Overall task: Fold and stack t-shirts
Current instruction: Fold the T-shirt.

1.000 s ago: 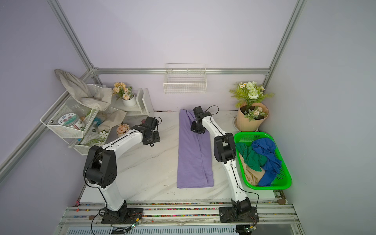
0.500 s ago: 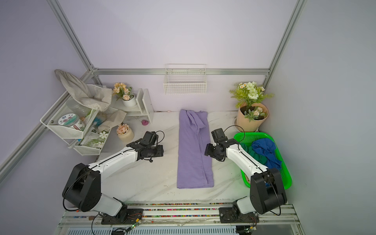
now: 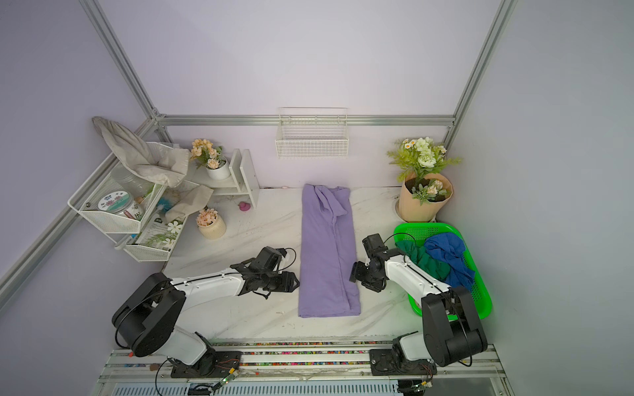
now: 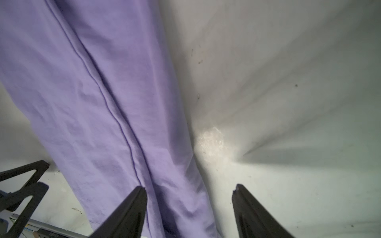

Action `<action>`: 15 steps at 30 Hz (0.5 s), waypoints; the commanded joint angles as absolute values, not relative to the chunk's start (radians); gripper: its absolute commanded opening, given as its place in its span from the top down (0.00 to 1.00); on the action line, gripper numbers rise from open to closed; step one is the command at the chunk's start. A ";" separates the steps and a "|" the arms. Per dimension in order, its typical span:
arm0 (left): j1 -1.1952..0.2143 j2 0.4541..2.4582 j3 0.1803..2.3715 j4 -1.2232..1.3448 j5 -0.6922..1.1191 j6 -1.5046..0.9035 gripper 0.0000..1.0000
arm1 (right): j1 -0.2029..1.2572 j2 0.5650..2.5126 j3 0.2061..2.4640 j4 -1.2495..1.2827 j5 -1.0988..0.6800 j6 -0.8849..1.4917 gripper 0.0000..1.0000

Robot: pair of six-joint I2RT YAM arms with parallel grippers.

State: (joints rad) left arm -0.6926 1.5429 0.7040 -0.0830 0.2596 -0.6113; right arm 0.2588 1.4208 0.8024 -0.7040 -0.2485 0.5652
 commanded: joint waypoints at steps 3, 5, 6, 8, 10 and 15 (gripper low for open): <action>-0.835 1.504 0.576 -0.059 0.228 -0.783 0.33 | 0.253 1.426 0.758 -0.673 -0.233 0.550 0.28; -0.882 1.472 0.540 -0.056 0.186 -0.844 0.32 | 0.253 1.421 0.753 -0.671 -0.226 0.554 0.28; -0.894 1.458 0.524 -0.057 0.171 -0.869 0.32 | 0.253 1.418 0.753 -0.671 -0.227 0.552 0.28; -0.911 1.423 0.488 -0.057 0.152 -0.912 0.31 | 0.252 1.413 0.759 -0.678 -0.219 0.554 0.28; -0.920 1.389 0.480 -0.061 0.143 -0.923 0.30 | 0.251 1.403 0.768 -0.682 -0.218 0.551 0.28; -0.919 1.532 0.533 0.006 0.205 -0.894 0.42 | 0.243 1.383 0.795 -0.689 -0.197 0.558 0.28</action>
State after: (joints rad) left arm -0.9165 1.4239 0.5365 0.0589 0.1898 -0.8860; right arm 0.2550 1.4101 0.7631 -0.6952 -0.2253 0.5602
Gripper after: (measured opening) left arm 0.610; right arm 0.720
